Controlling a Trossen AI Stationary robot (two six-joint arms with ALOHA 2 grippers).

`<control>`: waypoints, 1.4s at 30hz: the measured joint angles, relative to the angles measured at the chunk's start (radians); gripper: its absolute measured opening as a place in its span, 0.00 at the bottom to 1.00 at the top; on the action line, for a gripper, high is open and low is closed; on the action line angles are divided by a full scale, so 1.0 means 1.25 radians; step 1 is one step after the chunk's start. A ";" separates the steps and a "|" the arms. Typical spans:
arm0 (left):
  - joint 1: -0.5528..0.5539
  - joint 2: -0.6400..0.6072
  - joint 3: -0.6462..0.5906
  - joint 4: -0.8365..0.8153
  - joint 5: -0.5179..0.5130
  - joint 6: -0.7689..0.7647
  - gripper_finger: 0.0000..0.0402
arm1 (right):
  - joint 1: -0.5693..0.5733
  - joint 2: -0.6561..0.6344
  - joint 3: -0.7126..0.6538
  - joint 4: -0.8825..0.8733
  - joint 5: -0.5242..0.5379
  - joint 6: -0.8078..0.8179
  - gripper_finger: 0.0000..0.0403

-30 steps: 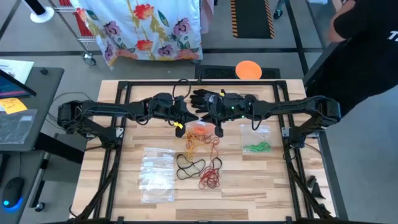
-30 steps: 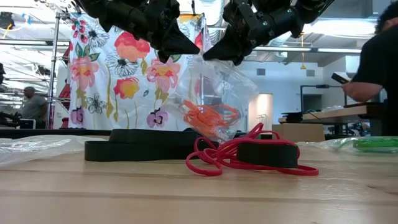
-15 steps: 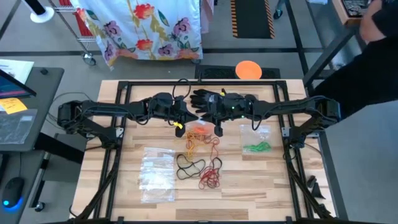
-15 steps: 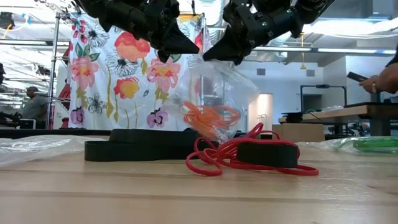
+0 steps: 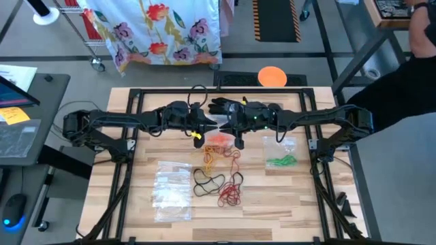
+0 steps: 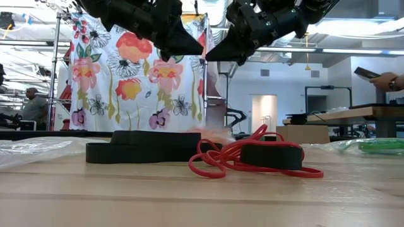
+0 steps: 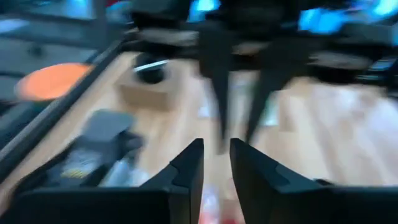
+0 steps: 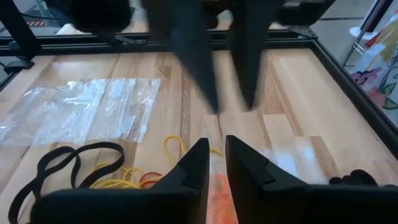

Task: Sort rubber bands
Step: Close the transparent zip bag containing the orange rubber bands

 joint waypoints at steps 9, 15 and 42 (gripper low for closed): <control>0.077 -0.122 -0.104 -0.048 -0.046 0.043 0.08 | -0.074 0.000 0.000 0.006 -0.019 0.017 0.13; 0.257 -0.036 -0.214 0.078 0.055 -0.262 0.01 | -0.170 0.050 0.000 0.039 -0.118 0.076 0.11; 0.296 0.215 -0.209 0.212 0.200 -0.593 0.50 | -0.193 0.108 0.000 0.025 -0.183 -0.073 0.10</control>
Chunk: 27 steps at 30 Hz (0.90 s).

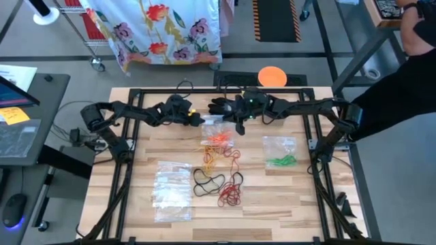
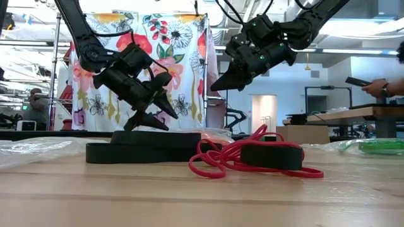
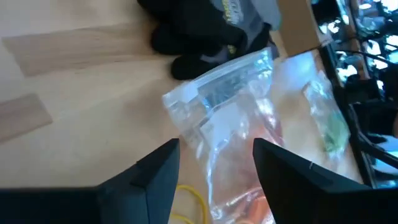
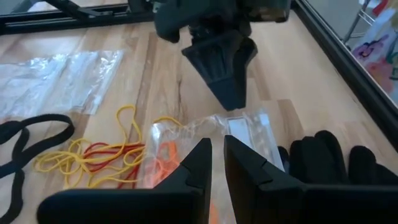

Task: Sort rubber bands
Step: Close the transparent zip bag containing the orange rubber bands

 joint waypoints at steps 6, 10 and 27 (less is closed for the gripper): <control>-0.019 0.024 0.013 -0.005 -0.030 -0.013 0.50 | -0.012 0.000 0.000 0.007 -0.029 -0.012 0.10; -0.047 0.099 0.071 -0.006 -0.012 -0.016 0.50 | -0.014 0.000 0.000 0.019 -0.031 -0.013 0.10; -0.052 0.100 0.103 -0.004 0.009 0.102 0.01 | -0.038 0.000 0.000 -0.010 -0.031 0.022 0.10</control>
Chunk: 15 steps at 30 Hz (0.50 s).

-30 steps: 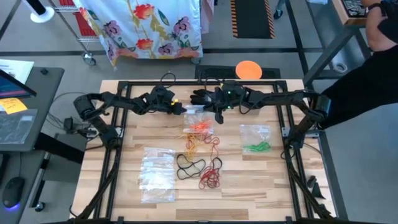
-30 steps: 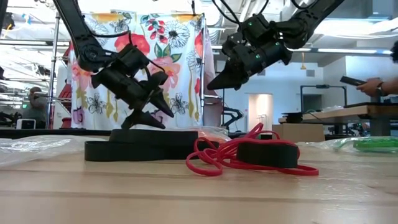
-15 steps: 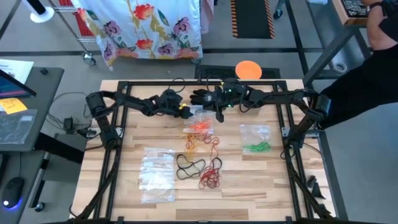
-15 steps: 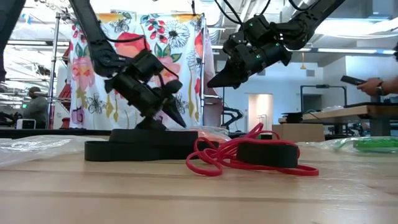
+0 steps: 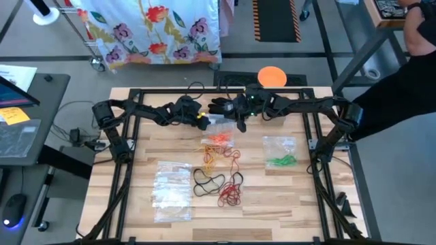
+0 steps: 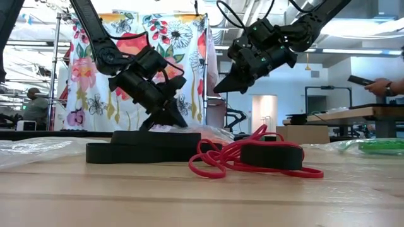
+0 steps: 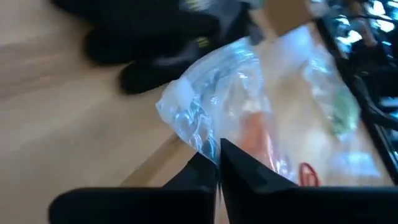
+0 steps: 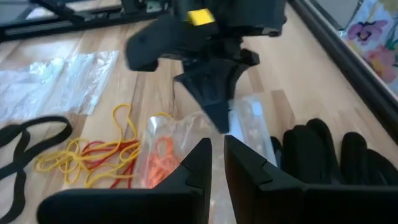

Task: Sort rubber bands
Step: Close the transparent zip bag containing the orange rubber bands

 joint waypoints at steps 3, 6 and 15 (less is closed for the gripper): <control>0.000 -0.007 0.000 0.034 0.058 0.053 0.01 | -0.004 0.000 0.000 0.021 0.000 0.012 0.10; -0.008 -0.036 0.000 0.055 0.121 0.121 0.00 | 0.001 0.000 0.000 0.030 0.000 0.018 0.10; -0.070 -0.179 0.000 -0.016 0.185 0.334 0.00 | 0.056 0.000 0.014 0.110 -0.021 0.030 0.16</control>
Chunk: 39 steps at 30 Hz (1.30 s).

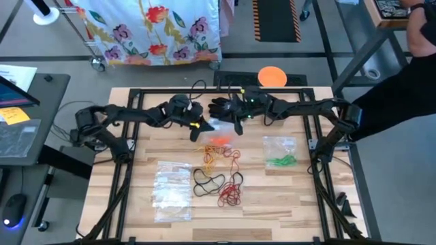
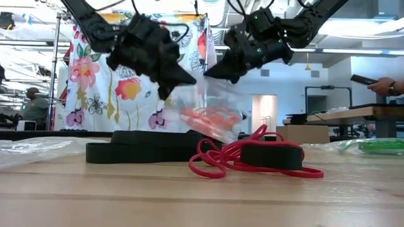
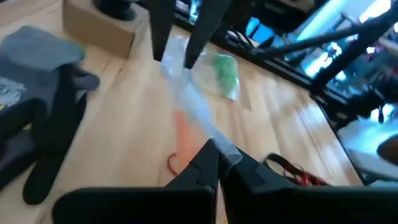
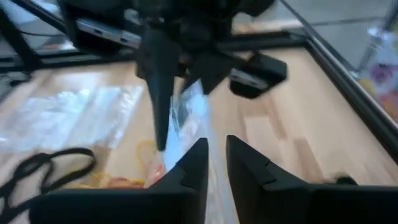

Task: Sort rubber bands
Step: Close the transparent zip bag containing the orange rubber bands

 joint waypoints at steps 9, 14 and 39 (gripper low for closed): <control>-0.043 -0.045 0.000 -0.115 -0.104 0.056 0.00 | 0.054 -0.001 0.103 -0.087 -0.054 0.025 0.45; -0.070 -0.045 0.000 -0.113 -0.111 0.077 0.00 | 0.086 0.012 0.106 -0.099 0.003 0.026 0.61; -0.171 -0.164 0.000 -0.176 -0.330 0.169 0.00 | 0.118 0.011 0.107 -0.052 0.062 0.063 0.50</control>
